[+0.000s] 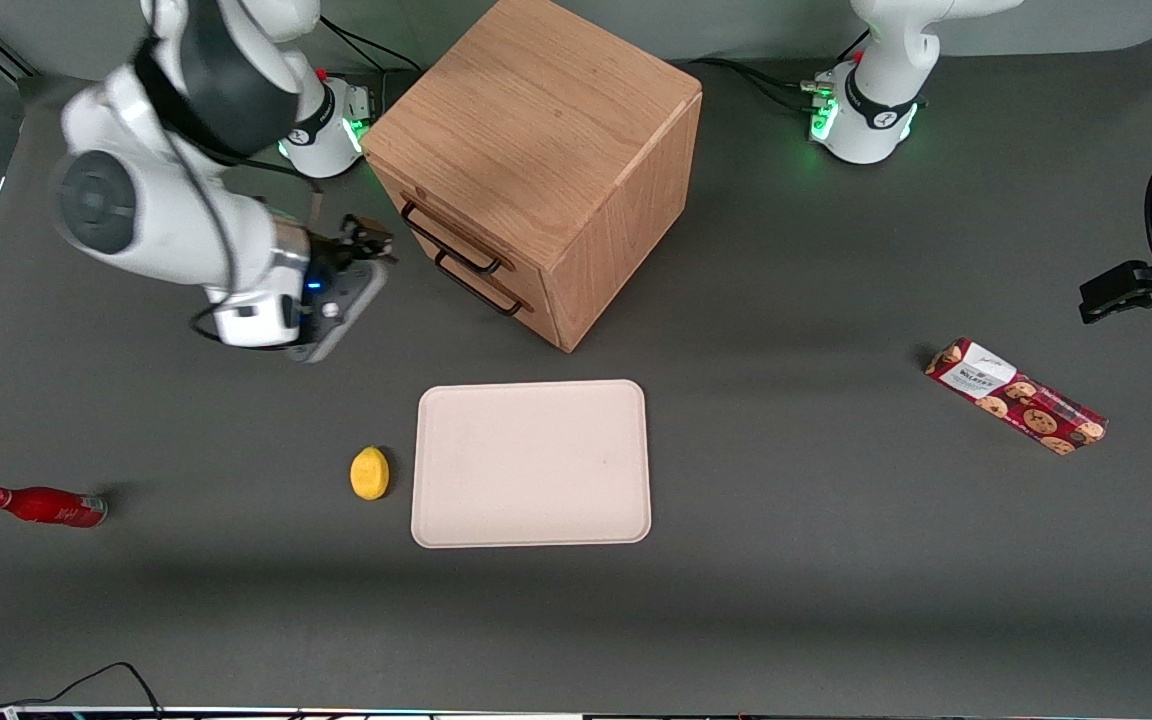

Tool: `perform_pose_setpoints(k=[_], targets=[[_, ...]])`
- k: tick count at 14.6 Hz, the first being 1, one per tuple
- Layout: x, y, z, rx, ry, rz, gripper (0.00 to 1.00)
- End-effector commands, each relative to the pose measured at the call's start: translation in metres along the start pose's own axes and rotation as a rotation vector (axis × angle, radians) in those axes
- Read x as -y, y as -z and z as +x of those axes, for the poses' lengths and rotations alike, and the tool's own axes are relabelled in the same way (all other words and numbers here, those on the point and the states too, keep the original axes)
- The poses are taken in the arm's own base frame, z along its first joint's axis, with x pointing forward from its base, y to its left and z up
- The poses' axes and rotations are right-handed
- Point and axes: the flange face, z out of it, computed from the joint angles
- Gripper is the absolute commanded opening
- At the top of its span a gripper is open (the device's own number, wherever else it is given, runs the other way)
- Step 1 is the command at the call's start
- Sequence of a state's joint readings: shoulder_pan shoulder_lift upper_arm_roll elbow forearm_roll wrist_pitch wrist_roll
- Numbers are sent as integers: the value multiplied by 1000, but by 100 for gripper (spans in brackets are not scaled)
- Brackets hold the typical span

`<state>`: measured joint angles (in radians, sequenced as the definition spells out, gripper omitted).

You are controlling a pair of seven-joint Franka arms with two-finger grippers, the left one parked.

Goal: Open upper drawer
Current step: 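Move the right gripper to the upper drawer's black handle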

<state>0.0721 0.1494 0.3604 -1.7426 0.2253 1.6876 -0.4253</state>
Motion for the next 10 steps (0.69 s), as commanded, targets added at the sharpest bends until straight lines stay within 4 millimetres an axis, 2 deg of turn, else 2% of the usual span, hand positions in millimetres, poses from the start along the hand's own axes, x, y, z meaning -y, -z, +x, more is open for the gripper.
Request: perform_pose_setpoints(k=[1, 6, 7, 10], targets=[[22, -32, 5, 1, 51, 33, 100], [27, -65, 3, 58, 83, 61, 100], [32, -70, 5, 66, 93, 64, 100], [32, -79, 6, 71, 93, 69, 100]])
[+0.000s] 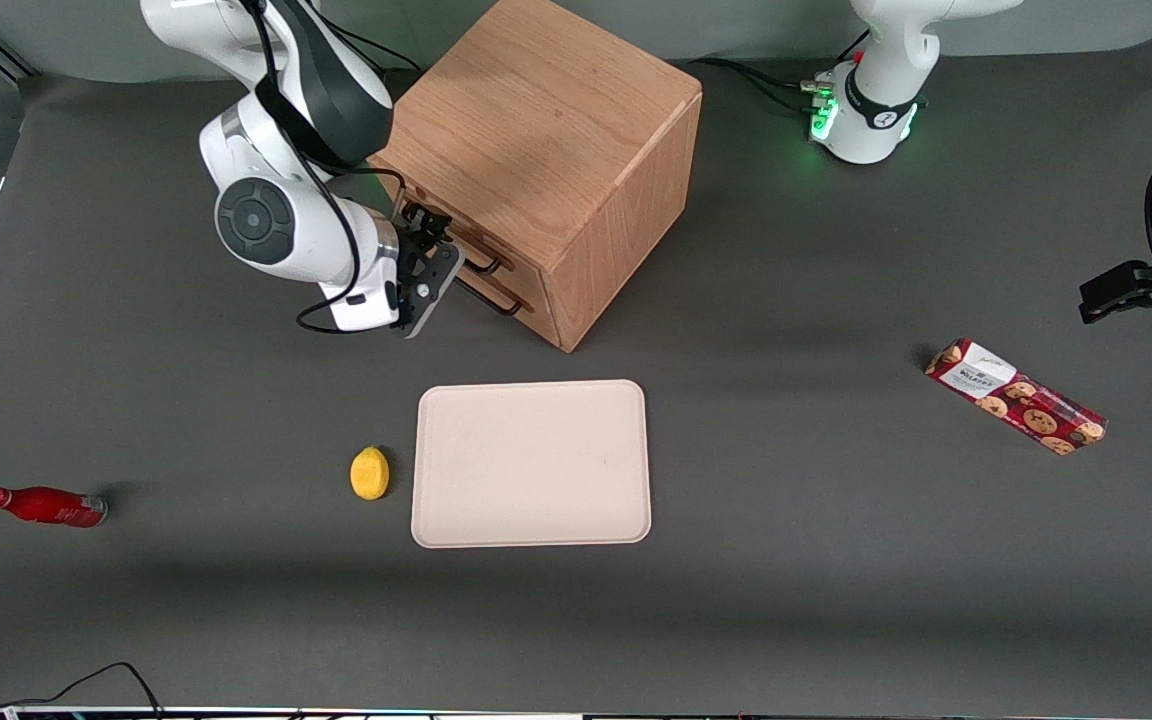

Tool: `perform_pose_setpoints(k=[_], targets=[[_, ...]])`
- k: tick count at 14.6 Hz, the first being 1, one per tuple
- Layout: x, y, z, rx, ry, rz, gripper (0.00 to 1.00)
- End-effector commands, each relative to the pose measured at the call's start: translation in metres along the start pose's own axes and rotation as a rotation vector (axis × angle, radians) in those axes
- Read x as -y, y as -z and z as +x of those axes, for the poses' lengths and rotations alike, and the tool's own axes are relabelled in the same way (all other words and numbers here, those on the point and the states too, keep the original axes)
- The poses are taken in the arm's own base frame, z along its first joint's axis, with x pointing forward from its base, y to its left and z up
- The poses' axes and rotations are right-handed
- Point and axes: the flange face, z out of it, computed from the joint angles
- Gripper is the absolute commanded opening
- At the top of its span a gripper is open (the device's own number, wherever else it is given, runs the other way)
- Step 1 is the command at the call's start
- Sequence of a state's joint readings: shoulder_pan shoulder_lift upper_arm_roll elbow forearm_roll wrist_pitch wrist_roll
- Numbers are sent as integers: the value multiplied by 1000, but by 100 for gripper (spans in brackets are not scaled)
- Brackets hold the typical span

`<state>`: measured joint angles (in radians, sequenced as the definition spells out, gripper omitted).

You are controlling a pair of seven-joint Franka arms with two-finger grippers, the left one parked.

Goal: Open upper drawer

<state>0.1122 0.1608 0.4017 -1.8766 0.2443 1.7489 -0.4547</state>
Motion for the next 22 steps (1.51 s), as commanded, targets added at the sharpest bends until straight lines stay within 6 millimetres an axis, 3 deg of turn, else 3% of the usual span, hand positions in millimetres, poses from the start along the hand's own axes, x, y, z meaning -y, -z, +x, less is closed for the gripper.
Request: perform_pose_setpoints(k=[1, 3, 22], targets=[[0, -12, 2, -11, 21, 24, 100], [12, -21, 8, 0, 43, 22, 100], [-17, -42, 7, 26, 64, -61, 100]])
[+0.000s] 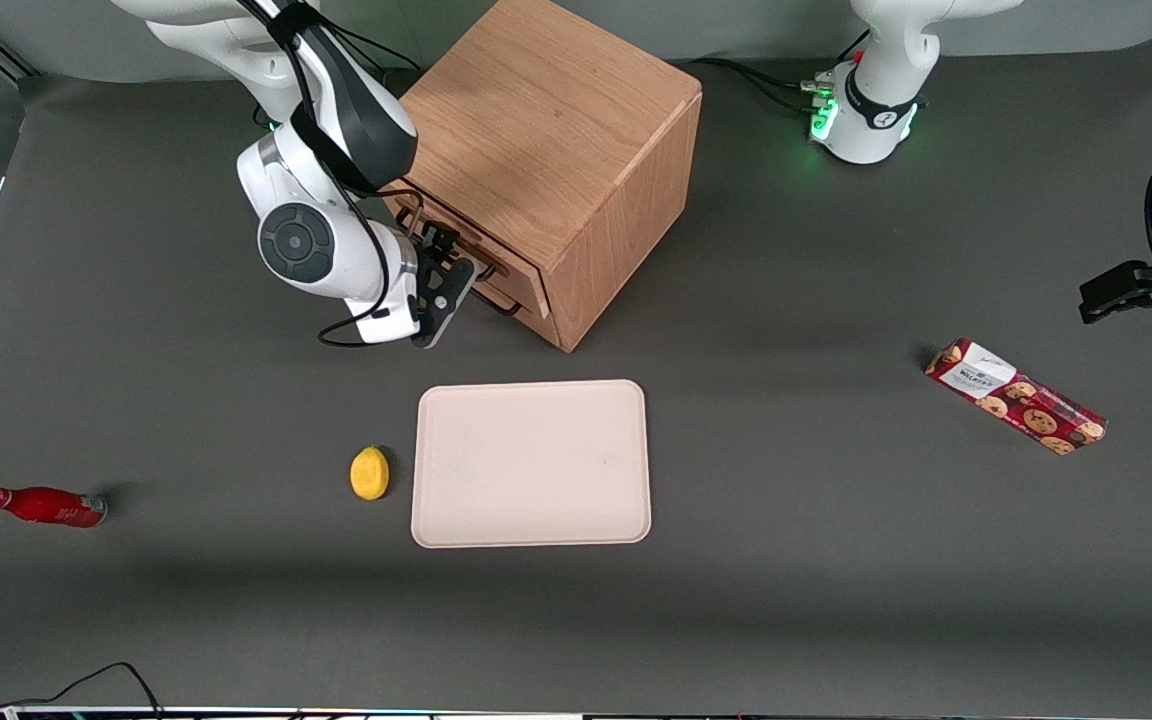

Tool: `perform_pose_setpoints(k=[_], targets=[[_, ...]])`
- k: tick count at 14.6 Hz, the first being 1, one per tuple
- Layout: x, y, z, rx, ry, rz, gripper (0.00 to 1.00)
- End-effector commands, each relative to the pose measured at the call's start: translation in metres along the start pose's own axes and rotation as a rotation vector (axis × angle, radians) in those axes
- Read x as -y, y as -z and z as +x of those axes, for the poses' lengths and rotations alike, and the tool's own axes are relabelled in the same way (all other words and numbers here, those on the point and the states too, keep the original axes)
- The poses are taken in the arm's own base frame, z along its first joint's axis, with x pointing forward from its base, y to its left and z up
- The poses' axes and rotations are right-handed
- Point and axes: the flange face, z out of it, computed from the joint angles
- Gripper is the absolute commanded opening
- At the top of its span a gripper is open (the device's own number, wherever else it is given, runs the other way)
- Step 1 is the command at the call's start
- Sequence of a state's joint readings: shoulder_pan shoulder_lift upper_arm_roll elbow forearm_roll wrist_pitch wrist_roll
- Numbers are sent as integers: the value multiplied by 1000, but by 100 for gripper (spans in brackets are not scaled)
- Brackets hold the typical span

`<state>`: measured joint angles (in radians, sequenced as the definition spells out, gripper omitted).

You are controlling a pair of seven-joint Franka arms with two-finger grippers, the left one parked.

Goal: Open upper drawer
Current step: 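Pull the handle outward with the right gripper, sliding the drawer open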

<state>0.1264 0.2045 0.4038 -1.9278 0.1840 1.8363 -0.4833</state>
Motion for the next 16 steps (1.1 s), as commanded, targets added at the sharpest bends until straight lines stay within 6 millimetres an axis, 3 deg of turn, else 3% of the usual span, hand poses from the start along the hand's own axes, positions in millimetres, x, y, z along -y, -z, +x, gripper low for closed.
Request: perform_pose_setpoints(k=[1, 16], targets=[[-5, -3, -1, -4, 30, -20, 100], [-78, 22, -30, -82, -36, -91, 100]])
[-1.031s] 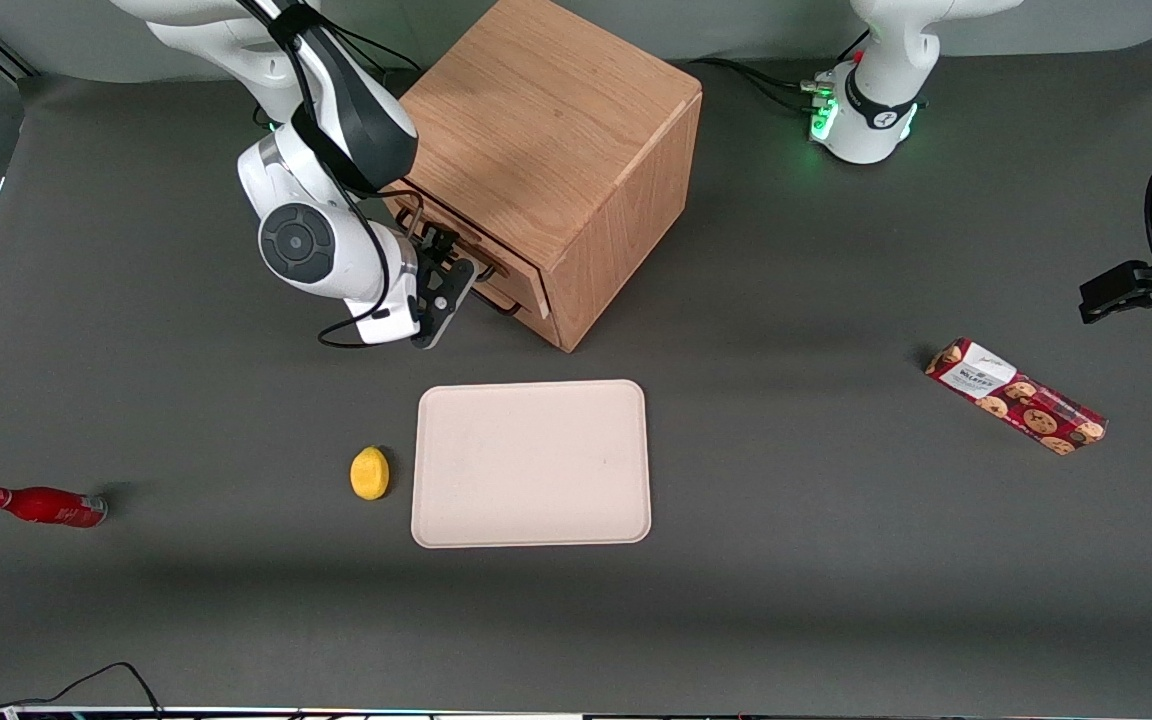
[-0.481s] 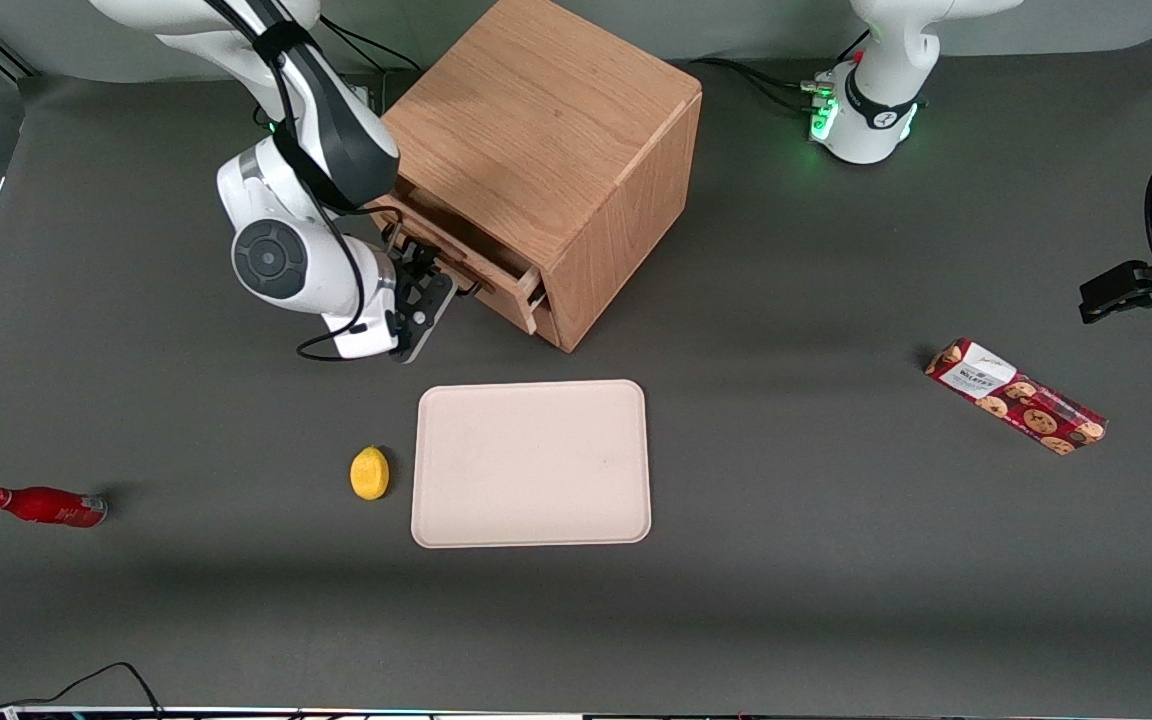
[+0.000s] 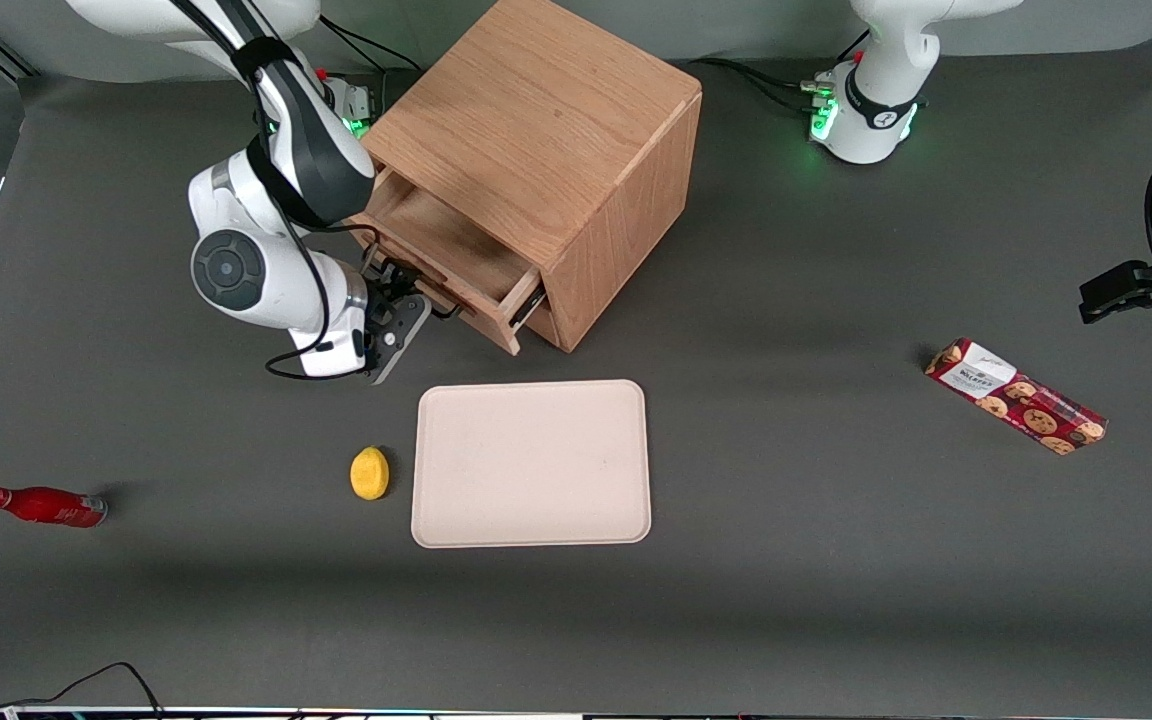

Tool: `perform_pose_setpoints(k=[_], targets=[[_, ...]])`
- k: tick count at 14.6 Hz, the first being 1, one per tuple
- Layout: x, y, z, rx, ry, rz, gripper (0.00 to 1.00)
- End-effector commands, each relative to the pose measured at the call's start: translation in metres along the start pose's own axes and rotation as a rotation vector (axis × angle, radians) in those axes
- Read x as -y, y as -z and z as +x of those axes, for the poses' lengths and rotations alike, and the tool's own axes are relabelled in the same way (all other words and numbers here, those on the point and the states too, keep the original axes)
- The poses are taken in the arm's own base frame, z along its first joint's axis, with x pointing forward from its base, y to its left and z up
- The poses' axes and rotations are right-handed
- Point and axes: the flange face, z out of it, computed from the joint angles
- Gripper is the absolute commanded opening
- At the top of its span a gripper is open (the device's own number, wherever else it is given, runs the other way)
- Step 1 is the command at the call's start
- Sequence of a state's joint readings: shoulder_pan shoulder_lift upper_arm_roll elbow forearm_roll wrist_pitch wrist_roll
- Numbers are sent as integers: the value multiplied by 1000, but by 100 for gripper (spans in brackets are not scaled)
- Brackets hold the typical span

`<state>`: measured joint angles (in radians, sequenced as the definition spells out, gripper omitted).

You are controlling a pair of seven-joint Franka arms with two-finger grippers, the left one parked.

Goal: Open upper drawer
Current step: 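Pull the handle outward with the right gripper, sliding the drawer open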

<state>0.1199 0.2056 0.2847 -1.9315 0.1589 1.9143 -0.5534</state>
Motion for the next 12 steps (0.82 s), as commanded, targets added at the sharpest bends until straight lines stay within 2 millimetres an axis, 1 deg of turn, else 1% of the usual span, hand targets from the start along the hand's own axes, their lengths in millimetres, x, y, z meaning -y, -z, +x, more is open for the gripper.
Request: perform_pose_setpoints(k=[1, 3, 4, 5, 10, 12], targets=[[-19, 5, -7, -5, 6, -43, 100], [-27, 8, -11, -8, 2, -55, 100], [-36, 11, -15, -12, -10, -65, 100], [-38, 15, -15, -21, -14, -72, 100], [-55, 23, -21, -26, -34, -95, 100], [-70, 27, -28, -32, -58, -100, 100]])
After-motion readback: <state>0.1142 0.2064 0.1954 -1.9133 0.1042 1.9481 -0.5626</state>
